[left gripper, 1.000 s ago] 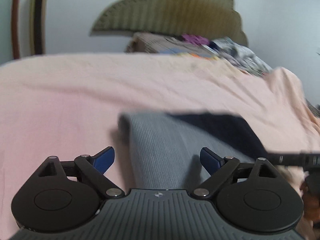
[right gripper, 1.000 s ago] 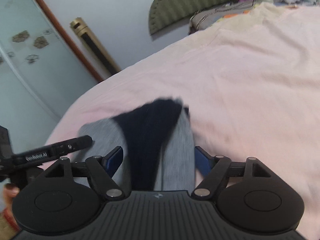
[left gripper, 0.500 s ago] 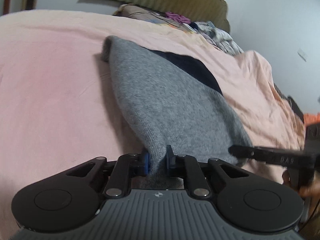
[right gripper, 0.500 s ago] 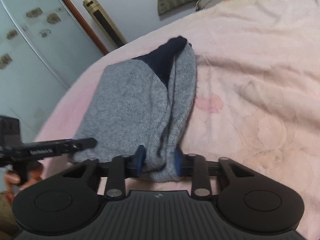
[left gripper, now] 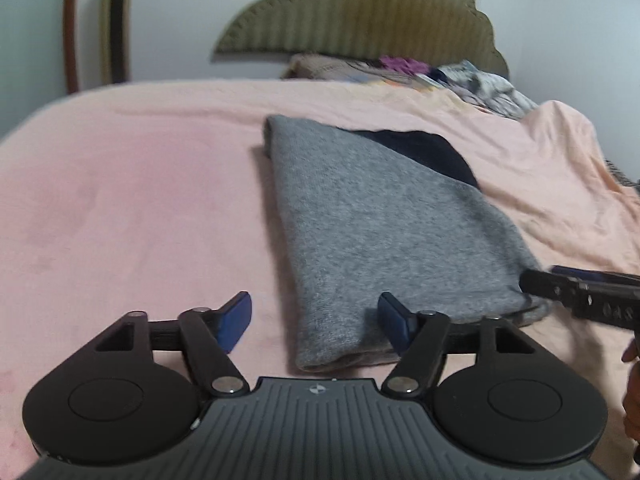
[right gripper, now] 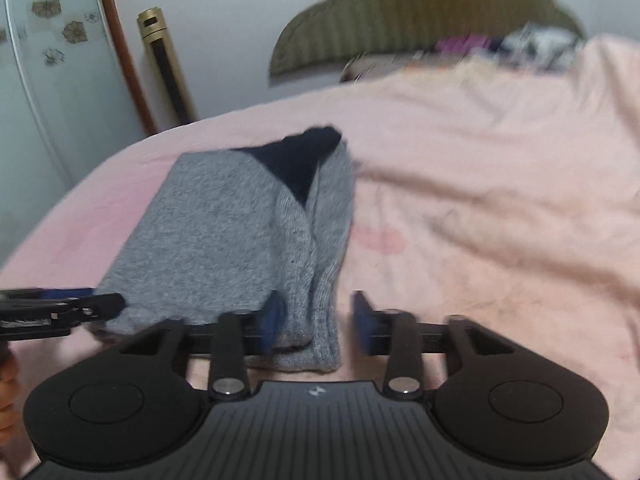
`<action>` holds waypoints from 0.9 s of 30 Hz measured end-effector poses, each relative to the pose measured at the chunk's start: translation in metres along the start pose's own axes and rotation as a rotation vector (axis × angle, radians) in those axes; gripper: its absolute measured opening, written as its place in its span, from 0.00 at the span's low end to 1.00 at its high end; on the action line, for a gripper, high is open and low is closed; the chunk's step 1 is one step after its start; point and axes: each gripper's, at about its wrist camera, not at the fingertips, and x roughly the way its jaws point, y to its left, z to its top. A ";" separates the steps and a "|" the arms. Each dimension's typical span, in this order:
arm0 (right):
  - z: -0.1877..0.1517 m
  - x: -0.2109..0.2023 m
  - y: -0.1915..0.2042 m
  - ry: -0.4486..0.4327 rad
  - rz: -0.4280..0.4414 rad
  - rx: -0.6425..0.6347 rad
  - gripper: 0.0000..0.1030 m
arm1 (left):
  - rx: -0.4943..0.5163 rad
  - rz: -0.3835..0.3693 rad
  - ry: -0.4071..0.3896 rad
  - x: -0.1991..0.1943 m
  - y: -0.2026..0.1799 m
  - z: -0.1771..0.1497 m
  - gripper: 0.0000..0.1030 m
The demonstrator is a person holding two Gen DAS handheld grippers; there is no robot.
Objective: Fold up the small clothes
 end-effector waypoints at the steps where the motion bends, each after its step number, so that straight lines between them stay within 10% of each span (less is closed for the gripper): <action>1: -0.005 -0.001 0.006 -0.018 -0.027 -0.026 0.69 | 0.000 0.024 0.004 0.000 -0.001 -0.002 0.70; 9: -0.022 0.011 0.022 -0.016 -0.120 -0.070 0.88 | -0.074 0.079 0.021 -0.002 0.006 -0.012 0.84; 27: -0.043 -0.002 0.041 -0.014 -0.169 -0.136 0.95 | 0.001 0.169 0.038 -0.015 -0.012 -0.037 0.97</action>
